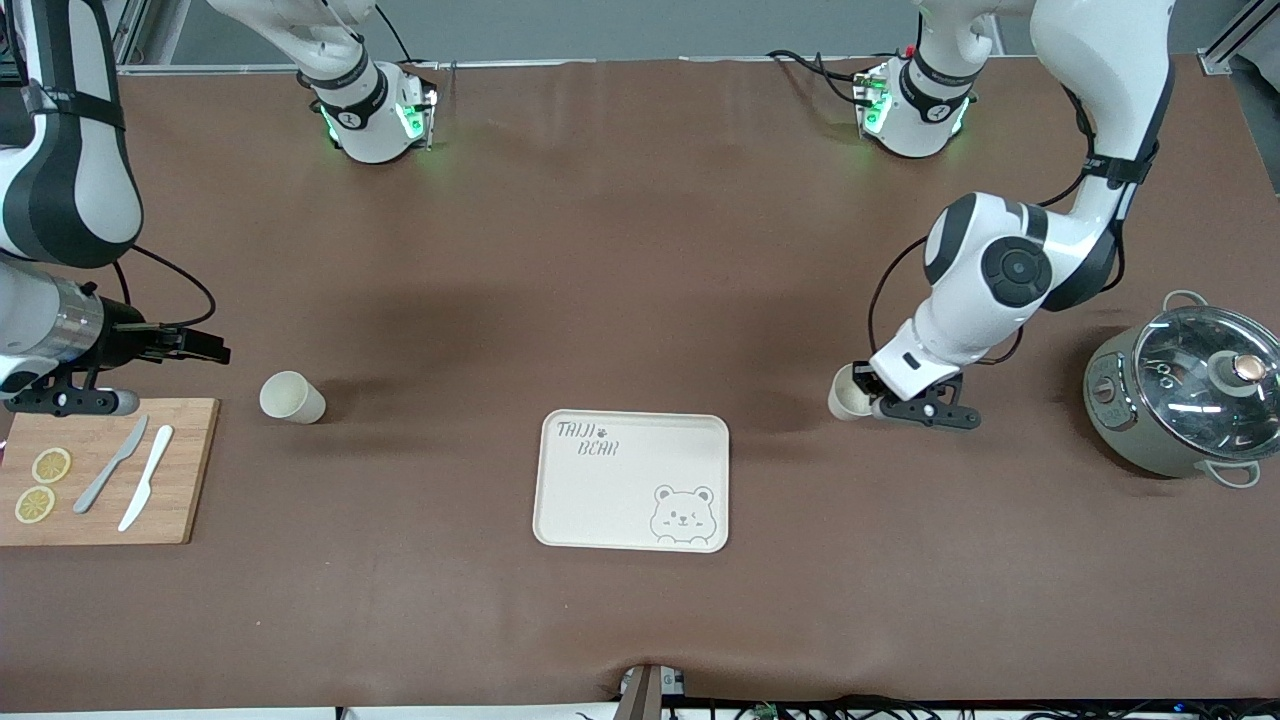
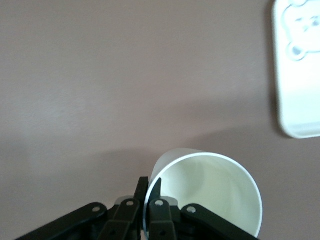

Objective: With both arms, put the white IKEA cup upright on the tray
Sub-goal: 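Carry the cup to the tray while the right gripper reaches the other cup, then lower the cup onto the tray while the right gripper grasps the other cup, then open and raise the left gripper while the right gripper lifts its cup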

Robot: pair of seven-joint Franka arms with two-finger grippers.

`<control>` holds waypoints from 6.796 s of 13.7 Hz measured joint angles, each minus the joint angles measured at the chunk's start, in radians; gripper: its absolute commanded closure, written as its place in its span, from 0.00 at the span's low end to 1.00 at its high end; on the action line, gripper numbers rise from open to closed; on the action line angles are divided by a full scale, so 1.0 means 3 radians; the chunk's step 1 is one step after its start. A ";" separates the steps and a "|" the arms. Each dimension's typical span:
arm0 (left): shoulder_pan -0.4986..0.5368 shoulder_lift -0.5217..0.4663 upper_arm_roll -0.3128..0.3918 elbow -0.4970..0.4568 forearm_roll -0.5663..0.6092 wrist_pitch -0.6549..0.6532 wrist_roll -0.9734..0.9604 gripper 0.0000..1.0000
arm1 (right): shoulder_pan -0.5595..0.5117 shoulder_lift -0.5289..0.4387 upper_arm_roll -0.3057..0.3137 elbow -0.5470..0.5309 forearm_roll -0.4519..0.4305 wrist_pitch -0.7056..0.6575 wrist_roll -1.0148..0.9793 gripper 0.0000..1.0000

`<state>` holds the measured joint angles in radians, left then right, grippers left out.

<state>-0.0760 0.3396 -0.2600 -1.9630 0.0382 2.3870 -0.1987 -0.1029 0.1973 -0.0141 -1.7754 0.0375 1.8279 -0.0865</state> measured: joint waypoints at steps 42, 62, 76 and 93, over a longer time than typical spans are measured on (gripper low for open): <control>-0.1189 0.1663 0.0247 0.2053 0.0126 -0.0232 -0.1238 1.00 | -0.0144 0.0359 -0.0023 -0.1089 0.0000 0.1695 0.0000 0.18; -0.1416 0.1803 0.0548 0.2076 0.0129 0.0106 -0.1238 0.60 | -0.0143 0.0547 0.0020 -0.1122 0.0000 0.1997 0.0003 0.95; -0.1416 0.1828 0.0554 0.2098 0.0129 0.0142 -0.1238 0.00 | -0.0125 0.0539 0.0042 -0.0969 0.0001 0.1700 0.0003 1.00; -0.1409 0.1596 0.0570 0.2158 0.0129 -0.0329 -0.1238 0.00 | 0.0193 0.0457 0.0063 -0.0229 0.0001 0.0696 0.0479 1.00</control>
<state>-0.4988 0.8184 -0.0891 -1.3156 0.0769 2.2884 -0.5701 -0.0451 0.3345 0.0049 -1.8441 0.0378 2.0367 0.0573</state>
